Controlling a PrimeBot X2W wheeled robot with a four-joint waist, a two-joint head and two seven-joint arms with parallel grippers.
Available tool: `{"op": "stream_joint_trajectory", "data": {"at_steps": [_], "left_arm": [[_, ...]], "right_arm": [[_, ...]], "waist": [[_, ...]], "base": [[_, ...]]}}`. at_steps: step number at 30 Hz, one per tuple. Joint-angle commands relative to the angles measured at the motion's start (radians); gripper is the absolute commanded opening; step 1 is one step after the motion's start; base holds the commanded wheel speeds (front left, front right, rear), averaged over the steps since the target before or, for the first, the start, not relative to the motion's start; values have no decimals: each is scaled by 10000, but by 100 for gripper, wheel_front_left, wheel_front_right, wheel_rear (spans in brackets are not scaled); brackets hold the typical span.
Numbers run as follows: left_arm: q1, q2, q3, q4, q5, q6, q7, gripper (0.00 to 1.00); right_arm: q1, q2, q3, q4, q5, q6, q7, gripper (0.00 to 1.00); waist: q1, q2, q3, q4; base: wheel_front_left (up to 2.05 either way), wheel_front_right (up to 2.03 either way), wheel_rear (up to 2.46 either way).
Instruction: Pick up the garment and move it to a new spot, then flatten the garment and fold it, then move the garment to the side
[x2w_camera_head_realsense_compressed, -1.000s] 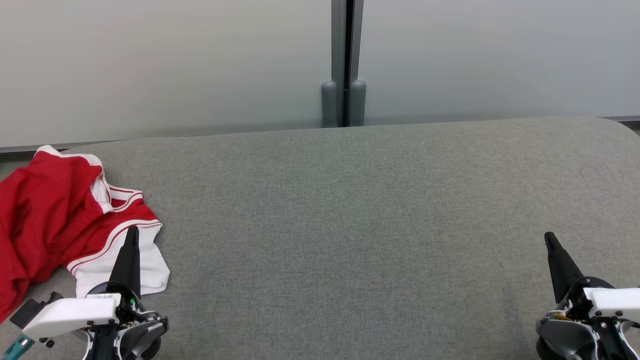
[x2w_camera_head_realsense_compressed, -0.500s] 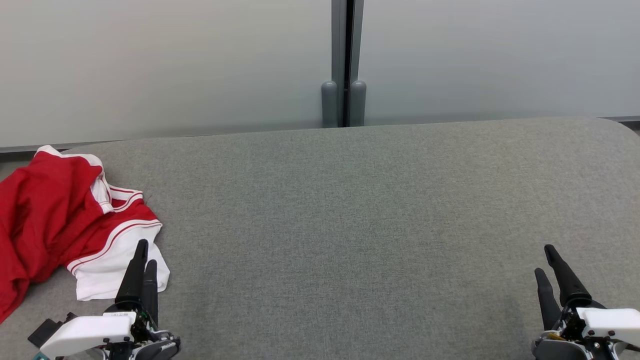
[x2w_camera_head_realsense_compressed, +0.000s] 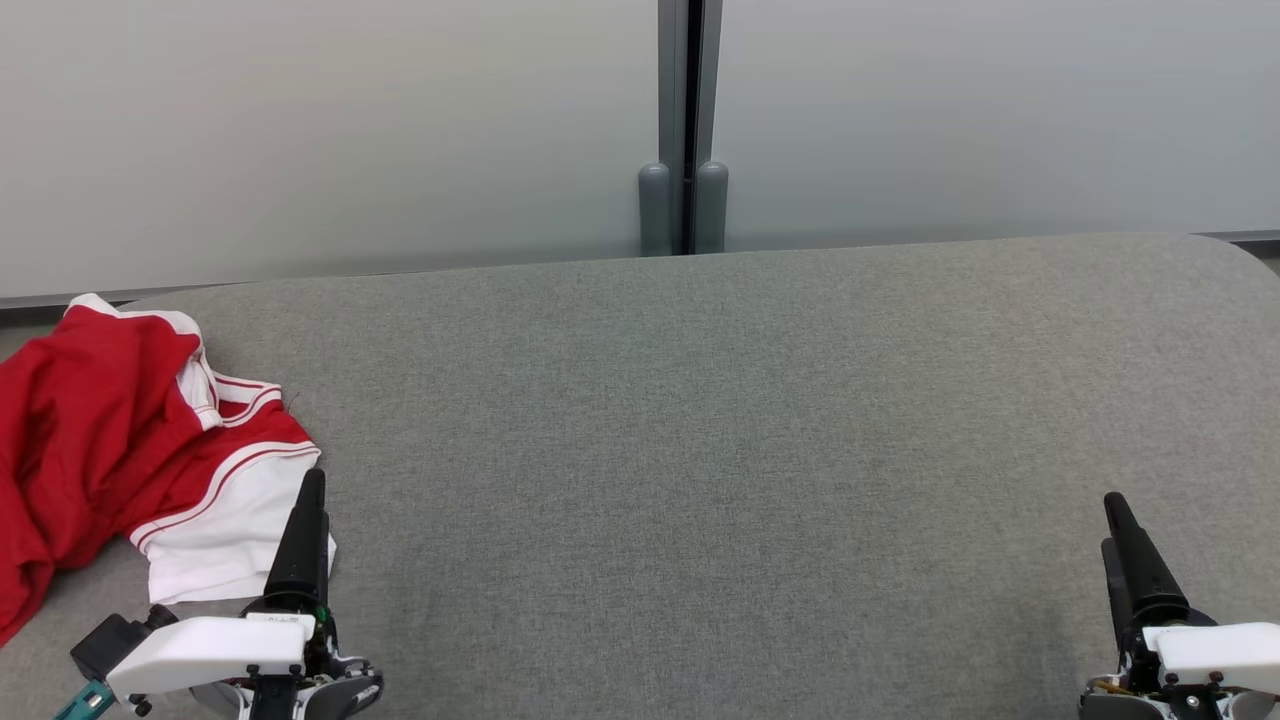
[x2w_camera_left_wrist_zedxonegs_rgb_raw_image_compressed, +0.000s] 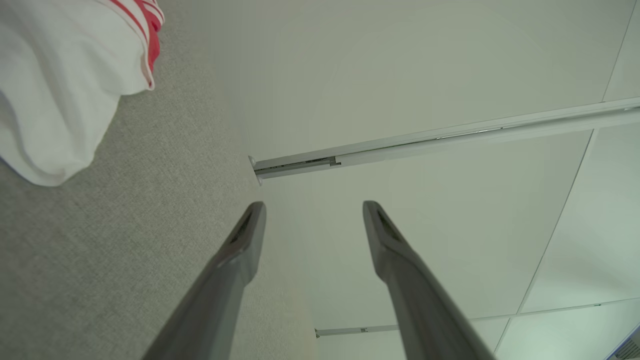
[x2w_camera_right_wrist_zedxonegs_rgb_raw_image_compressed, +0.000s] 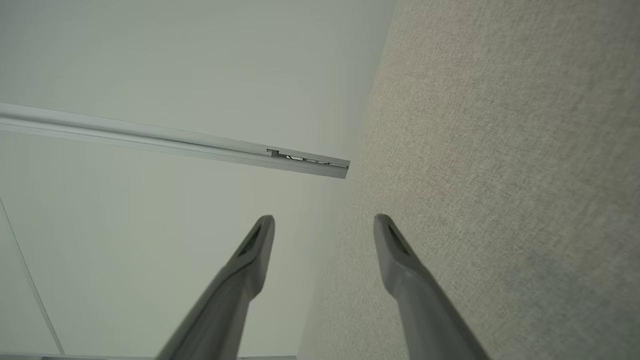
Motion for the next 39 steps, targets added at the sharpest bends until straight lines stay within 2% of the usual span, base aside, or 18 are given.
{"op": "stream_joint_trajectory", "data": {"at_steps": [1,21,39], "left_arm": [[-74,95,-80,-241,433,85,-101,100],[173,121,-797,-363,4378,990,-840,100],[444,142,-1005,-86,7178,1637,-1421,100]], "right_arm": [[-38,-134,-7,-285,-515,14,-139,100],[368,-520,345,-1032,-4804,17,-884,100],[662,-717,623,-1281,-7329,18,-1463,100]], "waist": [[0,0,-2,-13],[0,0,-103,-124],[0,0,-237,-192]], "base": [[0,0,0],[0,0,0],[0,0,0]]}}
